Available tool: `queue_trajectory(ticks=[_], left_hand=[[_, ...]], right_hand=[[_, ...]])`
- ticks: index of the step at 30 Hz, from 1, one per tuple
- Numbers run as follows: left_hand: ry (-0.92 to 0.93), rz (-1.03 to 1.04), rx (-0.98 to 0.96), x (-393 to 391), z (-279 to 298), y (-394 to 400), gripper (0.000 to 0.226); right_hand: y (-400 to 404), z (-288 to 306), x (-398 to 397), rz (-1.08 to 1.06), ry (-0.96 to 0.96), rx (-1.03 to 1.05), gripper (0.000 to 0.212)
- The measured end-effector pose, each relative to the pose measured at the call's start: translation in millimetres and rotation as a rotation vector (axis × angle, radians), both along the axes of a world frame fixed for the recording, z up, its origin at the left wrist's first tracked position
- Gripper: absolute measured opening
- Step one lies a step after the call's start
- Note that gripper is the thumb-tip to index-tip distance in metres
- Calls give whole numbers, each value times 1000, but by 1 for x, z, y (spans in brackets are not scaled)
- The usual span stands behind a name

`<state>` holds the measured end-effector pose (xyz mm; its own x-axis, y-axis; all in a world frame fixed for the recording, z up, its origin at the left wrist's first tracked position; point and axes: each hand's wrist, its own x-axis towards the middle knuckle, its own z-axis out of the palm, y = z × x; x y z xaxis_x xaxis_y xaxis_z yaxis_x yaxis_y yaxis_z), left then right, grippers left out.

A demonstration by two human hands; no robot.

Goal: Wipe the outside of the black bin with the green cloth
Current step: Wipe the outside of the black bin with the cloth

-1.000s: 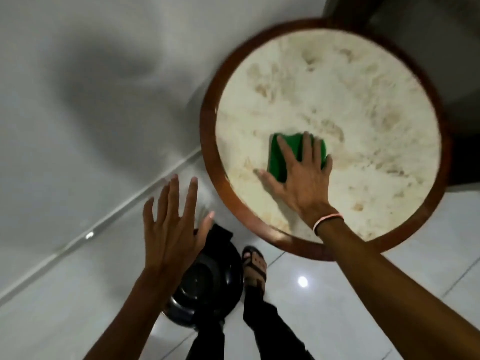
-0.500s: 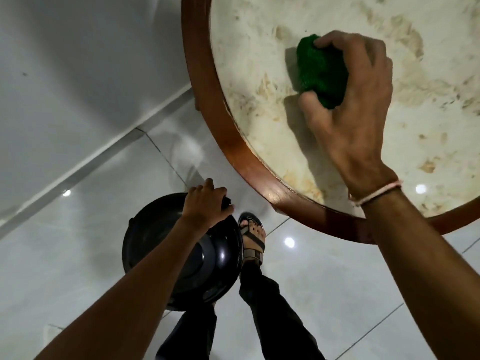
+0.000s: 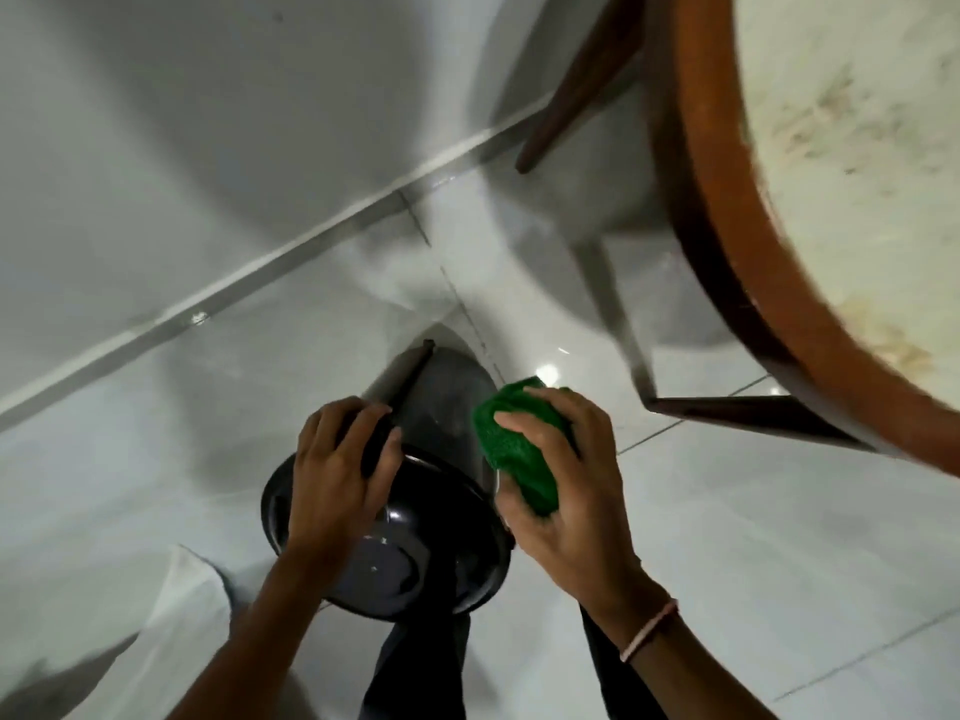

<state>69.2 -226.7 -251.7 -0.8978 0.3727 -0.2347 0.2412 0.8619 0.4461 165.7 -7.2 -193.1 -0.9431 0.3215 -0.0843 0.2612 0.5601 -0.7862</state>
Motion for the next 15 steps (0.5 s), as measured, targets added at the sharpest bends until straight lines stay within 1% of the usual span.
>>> queue_trajectory(ticks=[3, 5, 6, 8, 10, 12, 14, 15], left_hand=[[90, 21, 10, 27, -3, -28, 45], [161, 15, -67, 42, -4, -40, 46], [178, 24, -99, 48, -4, -43, 49], [187, 48, -98, 53, -7, -48, 56], [202, 64, -68, 50, -15, -51, 60], [237, 54, -40, 44, -20, -53, 62], [268, 24, -35, 40, -23, -55, 63], [264, 1, -47, 40, -25, -56, 63]], right_hand=[[-21, -32, 4, 7, -85, -117, 59], [-32, -48, 1, 41, -151, -201, 62], [-39, -55, -1, 75, -177, -240, 64], [-59, -70, -3, 191, -206, -302, 67], [-81, -89, -6, 315, -227, -324, 66], [-87, -110, -15, 353, -270, -317, 63], [-82, -139, -34, 310, -357, -271, 58], [-77, -154, -44, 253, -409, -251, 56]])
